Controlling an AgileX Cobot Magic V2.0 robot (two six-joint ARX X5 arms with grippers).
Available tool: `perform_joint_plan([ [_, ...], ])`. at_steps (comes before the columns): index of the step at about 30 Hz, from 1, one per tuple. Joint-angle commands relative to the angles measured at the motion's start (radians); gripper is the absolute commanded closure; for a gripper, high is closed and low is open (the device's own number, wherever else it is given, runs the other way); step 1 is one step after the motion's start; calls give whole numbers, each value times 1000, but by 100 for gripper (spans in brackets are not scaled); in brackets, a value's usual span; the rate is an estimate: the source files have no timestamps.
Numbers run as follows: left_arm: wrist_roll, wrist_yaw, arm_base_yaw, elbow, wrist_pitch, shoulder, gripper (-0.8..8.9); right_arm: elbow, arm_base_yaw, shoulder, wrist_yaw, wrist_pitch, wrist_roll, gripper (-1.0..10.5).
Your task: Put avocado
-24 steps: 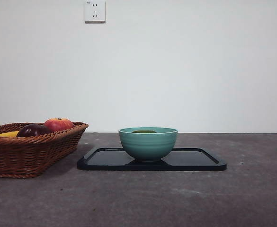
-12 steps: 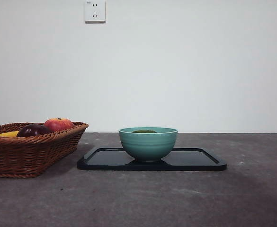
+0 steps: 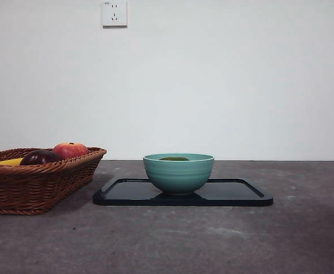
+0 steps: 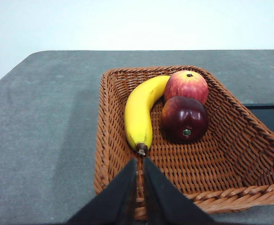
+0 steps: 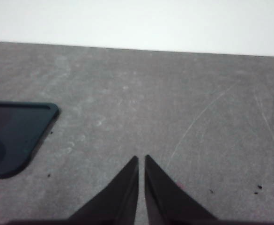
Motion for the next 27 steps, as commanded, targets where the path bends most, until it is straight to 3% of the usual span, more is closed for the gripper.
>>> perform_joint_plan([
  [1,-5,9,-2,-21,-7,-1,789,-21,-2,-16,-1,15,-10,929],
  [7,-5,9,-2,-21,-7,-1,789,-23,-2,-18,64,3,-10,929],
  [18,-5,9,-2,-21,-7,-1,790,-23,-2,-18,55,-14,-11,929],
  [22,-5,9,-2,-21,-7,-1,790,-23,-2,-18,1,-14,-21,928],
  [27,-5,9,-2,-21,-7,-1,790,-23,-2,-18,-2,-14,-34,929],
])
